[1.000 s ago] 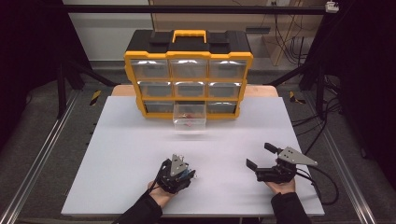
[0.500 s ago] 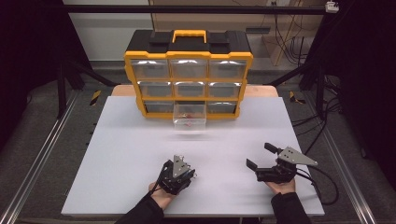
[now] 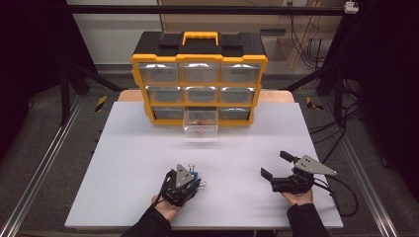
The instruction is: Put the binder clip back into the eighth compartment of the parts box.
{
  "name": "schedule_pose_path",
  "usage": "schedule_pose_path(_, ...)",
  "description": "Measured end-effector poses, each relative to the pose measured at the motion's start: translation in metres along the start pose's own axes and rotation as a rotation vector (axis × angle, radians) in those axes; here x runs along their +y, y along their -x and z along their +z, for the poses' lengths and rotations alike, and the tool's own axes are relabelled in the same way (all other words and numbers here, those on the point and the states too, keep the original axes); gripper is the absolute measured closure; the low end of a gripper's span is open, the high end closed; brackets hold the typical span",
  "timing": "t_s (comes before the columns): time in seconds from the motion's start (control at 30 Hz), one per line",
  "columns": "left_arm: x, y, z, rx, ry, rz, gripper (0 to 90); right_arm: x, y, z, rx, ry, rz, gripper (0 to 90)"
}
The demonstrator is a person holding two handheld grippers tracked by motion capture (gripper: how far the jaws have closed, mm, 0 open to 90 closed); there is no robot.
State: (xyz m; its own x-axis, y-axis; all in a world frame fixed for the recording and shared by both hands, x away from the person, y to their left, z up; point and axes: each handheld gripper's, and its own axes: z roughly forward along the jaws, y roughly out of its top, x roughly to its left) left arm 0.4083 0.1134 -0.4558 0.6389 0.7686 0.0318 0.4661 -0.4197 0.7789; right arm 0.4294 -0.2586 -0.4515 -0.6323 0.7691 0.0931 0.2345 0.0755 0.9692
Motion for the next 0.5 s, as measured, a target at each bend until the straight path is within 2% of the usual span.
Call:
schedule_pose_path(0.03, -0.0004, -0.0011, -0.0009, 0.003, 0.001, -0.006, 75.9, 0.0005, -0.0016, 0.0001, 0.009, 0.008, 0.023, 0.5)
schedule_pose_path(0.07, -0.0008, -0.0021, -0.0017, 0.002, 0.001, -0.011, 76.0, 0.0001, -0.0001, 0.0000, -0.001, 0.002, 0.002, 0.5)
schedule_pose_path(0.1, -0.0011, -0.0026, -0.0024, 0.007, 0.001, -0.013, 76.1, 0.0001, 0.0001, -0.0001, 0.000, 0.001, 0.001, 0.5)
schedule_pose_path(0.13, -0.0012, -0.0028, -0.0029, 0.012, 0.000, -0.016, 76.4, 0.0005, -0.0014, 0.0002, 0.008, 0.009, 0.022, 0.5)
schedule_pose_path(0.17, -0.0013, -0.0028, -0.0033, 0.018, -0.003, -0.015, 76.8, 0.0000, 0.0002, 0.0000, 0.000, -0.001, -0.001, 0.5)
schedule_pose_path(0.2, -0.0016, -0.0029, -0.0037, 0.024, -0.003, -0.016, 77.3, 0.0000, 0.0001, 0.0000, 0.000, 0.000, 0.001, 0.5)
schedule_pose_path(0.27, -0.0025, -0.0033, -0.0046, 0.034, -0.013, -0.019, 79.3, 0.0005, -0.0014, 0.0001, 0.008, 0.009, 0.023, 0.5)
schedule_pose_path(0.3, -0.0032, -0.0042, -0.0048, 0.033, -0.012, -0.021, 79.6, 0.0001, 0.0002, -0.0002, 0.000, 0.001, 0.000, 0.5)
schedule_pose_path(0.4, -0.0041, -0.0057, -0.0053, 0.035, -0.008, -0.038, 80.6, 0.0002, 0.0001, -0.0003, 0.001, 0.002, 0.002, 0.5)
schedule_pose_path(0.5, -0.0043, -0.0074, -0.0063, 0.042, -0.012, -0.033, 82.1, 0.0003, 0.0002, -0.0003, 0.001, 0.001, 0.002, 0.5)
